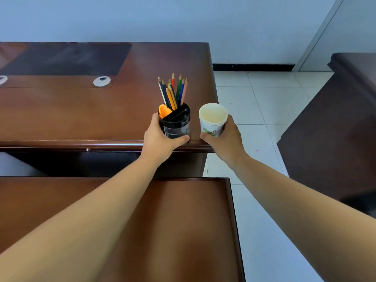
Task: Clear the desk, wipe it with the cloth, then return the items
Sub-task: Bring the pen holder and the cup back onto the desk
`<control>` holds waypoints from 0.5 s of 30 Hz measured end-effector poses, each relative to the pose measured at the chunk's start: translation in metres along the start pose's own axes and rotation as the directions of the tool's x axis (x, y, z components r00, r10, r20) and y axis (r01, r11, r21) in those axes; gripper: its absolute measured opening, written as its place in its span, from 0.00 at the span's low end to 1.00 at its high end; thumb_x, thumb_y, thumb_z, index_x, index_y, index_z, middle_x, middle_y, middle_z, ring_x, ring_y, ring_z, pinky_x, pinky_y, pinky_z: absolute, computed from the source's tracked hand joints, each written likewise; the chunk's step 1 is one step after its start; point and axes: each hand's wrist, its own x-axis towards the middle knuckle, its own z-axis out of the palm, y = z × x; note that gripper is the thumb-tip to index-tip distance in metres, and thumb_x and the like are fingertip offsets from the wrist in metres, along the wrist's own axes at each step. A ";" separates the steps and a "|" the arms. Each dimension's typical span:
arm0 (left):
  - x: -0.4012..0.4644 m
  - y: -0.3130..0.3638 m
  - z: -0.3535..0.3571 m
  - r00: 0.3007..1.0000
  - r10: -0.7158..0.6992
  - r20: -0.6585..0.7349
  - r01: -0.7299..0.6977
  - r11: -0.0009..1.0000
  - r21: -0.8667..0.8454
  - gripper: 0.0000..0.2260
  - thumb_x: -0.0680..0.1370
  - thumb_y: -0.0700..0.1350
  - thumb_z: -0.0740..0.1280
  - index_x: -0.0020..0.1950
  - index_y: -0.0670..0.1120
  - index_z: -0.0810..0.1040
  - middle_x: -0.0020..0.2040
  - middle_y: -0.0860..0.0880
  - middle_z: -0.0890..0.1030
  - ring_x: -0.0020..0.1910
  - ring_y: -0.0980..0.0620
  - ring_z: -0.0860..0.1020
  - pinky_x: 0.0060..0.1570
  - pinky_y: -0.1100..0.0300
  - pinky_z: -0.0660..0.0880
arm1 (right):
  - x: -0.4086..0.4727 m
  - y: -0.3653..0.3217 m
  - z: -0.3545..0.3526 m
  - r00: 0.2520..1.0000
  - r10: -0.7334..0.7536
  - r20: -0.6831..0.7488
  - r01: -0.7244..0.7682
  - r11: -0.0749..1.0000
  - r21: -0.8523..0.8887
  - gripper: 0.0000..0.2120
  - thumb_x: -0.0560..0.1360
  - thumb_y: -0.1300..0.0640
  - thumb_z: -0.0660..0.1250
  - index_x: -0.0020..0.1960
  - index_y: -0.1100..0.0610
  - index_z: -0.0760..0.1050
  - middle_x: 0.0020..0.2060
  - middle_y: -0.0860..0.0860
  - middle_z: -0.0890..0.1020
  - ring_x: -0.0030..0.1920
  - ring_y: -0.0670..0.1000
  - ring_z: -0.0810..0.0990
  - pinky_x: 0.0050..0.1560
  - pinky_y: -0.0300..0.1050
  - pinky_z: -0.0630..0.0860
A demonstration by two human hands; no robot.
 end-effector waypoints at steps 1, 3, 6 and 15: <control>-0.008 0.005 -0.002 1.000 0.002 0.019 -0.002 1.000 0.001 0.36 0.64 0.56 0.85 0.66 0.62 0.69 0.55 0.73 0.77 0.53 0.79 0.74 0.43 0.81 0.70 | -0.011 -0.001 -0.006 1.000 -0.004 0.010 0.004 1.000 -0.003 0.40 0.73 0.58 0.81 0.79 0.52 0.65 0.71 0.50 0.76 0.70 0.51 0.74 0.68 0.50 0.78; -0.026 0.014 -0.007 0.997 0.011 0.075 -0.011 1.000 -0.012 0.36 0.64 0.57 0.85 0.66 0.63 0.69 0.55 0.75 0.78 0.55 0.79 0.74 0.44 0.81 0.72 | -0.041 -0.002 -0.018 1.000 0.002 0.030 -0.002 1.000 0.012 0.39 0.73 0.57 0.81 0.78 0.51 0.66 0.70 0.48 0.76 0.68 0.49 0.74 0.66 0.45 0.78; -0.056 0.025 -0.009 0.987 0.065 0.149 -0.061 0.998 -0.036 0.36 0.65 0.56 0.85 0.67 0.60 0.70 0.60 0.72 0.79 0.60 0.73 0.76 0.48 0.77 0.75 | -0.097 0.007 -0.034 0.999 0.024 0.032 -0.026 0.998 0.053 0.36 0.71 0.57 0.82 0.74 0.51 0.69 0.64 0.45 0.78 0.64 0.47 0.77 0.59 0.36 0.76; -0.135 0.050 -0.002 0.916 0.128 0.379 -0.079 0.987 -0.143 0.42 0.68 0.52 0.85 0.77 0.50 0.68 0.70 0.57 0.79 0.69 0.57 0.77 0.69 0.58 0.75 | -0.239 0.030 -0.042 0.988 0.140 0.067 -0.146 0.986 0.081 0.32 0.70 0.56 0.83 0.68 0.43 0.72 0.57 0.33 0.81 0.61 0.39 0.80 0.58 0.33 0.76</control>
